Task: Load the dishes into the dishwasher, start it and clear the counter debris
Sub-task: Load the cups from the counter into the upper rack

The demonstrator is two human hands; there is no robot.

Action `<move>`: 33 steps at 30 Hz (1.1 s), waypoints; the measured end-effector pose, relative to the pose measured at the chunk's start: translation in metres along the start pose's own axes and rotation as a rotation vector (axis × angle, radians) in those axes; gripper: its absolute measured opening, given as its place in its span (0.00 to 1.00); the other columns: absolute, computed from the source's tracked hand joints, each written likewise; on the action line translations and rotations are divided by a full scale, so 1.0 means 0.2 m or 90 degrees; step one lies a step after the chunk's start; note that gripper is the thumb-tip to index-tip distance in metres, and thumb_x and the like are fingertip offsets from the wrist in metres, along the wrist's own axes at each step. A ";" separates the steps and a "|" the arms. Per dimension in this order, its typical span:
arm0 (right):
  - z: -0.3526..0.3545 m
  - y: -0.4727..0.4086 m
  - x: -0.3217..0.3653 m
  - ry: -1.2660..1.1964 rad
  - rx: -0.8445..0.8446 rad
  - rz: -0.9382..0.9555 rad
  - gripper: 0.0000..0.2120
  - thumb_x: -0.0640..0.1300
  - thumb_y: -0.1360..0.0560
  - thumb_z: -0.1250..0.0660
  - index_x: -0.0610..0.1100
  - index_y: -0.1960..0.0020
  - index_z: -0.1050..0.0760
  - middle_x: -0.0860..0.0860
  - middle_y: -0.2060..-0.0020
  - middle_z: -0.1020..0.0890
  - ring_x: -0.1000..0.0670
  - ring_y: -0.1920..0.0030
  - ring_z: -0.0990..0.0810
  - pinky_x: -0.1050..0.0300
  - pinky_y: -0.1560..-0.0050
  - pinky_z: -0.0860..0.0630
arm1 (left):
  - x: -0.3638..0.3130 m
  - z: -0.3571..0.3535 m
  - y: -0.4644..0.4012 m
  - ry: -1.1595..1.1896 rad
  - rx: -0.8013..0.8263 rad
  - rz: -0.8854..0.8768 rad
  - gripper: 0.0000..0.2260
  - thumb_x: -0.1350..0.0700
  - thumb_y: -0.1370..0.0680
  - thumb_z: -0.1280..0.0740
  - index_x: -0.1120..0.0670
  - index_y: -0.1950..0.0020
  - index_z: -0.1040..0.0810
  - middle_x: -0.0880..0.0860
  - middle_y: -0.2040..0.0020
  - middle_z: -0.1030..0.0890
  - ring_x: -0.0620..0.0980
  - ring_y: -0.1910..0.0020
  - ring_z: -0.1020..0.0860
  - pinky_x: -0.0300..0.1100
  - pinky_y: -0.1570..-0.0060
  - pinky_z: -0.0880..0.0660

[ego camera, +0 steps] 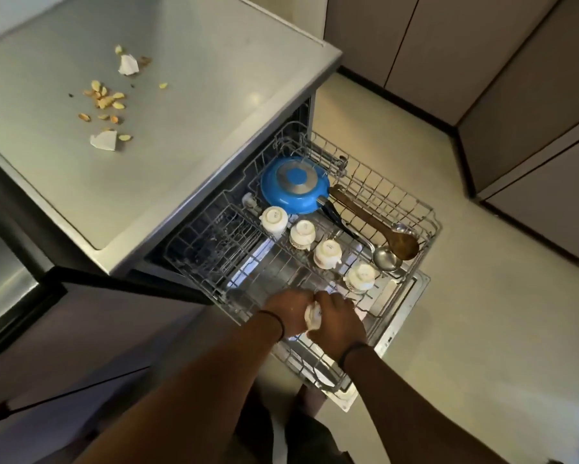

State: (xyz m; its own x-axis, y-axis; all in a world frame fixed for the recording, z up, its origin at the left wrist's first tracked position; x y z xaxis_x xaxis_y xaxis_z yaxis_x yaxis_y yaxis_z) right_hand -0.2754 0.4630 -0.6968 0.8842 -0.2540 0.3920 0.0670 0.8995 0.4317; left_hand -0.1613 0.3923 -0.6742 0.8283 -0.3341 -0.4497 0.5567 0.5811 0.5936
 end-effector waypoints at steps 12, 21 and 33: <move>-0.44 -0.09 -0.13 -0.002 0.027 -0.047 0.33 0.46 0.34 0.27 0.48 0.32 0.36 0.47 0.43 0.31 0.45 0.44 0.31 0.52 0.54 0.24 | 0.14 -0.39 -0.20 -0.113 0.056 0.035 0.18 0.60 0.25 0.33 0.57 0.35 0.29 0.57 0.39 0.24 0.57 0.40 0.25 0.48 0.42 0.28; -0.45 -0.08 -0.17 -0.066 0.069 -0.070 0.34 0.47 0.34 0.27 0.47 0.31 0.38 0.47 0.41 0.31 0.45 0.43 0.31 0.55 0.51 0.29 | 0.20 -0.44 -0.19 -0.004 0.036 0.069 0.16 0.58 0.26 0.34 0.55 0.39 0.29 0.56 0.42 0.23 0.57 0.43 0.23 0.47 0.47 0.26; -0.35 -0.01 -0.13 -0.039 0.038 -0.049 0.36 0.48 0.31 0.29 0.49 0.28 0.41 0.46 0.37 0.33 0.44 0.38 0.33 0.53 0.45 0.28 | 0.19 -0.38 -0.10 -0.009 0.039 0.116 0.23 0.59 0.25 0.33 0.55 0.30 0.34 0.57 0.36 0.25 0.58 0.38 0.25 0.49 0.41 0.26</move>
State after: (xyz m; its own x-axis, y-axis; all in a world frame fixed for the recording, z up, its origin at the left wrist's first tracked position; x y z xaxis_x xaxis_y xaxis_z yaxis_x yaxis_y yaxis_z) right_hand -0.2662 0.4931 -0.7650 0.8471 -0.3451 0.4041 0.1047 0.8539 0.5098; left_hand -0.1462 0.4239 -0.7543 0.9165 -0.2385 -0.3212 0.3995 0.5869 0.7042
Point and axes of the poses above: each hand's wrist, its own y-axis away from the middle knuckle, its own z-axis out of the back of the hand, x = y × z, the point moved 1 cm from there along -y, towards the middle knuckle
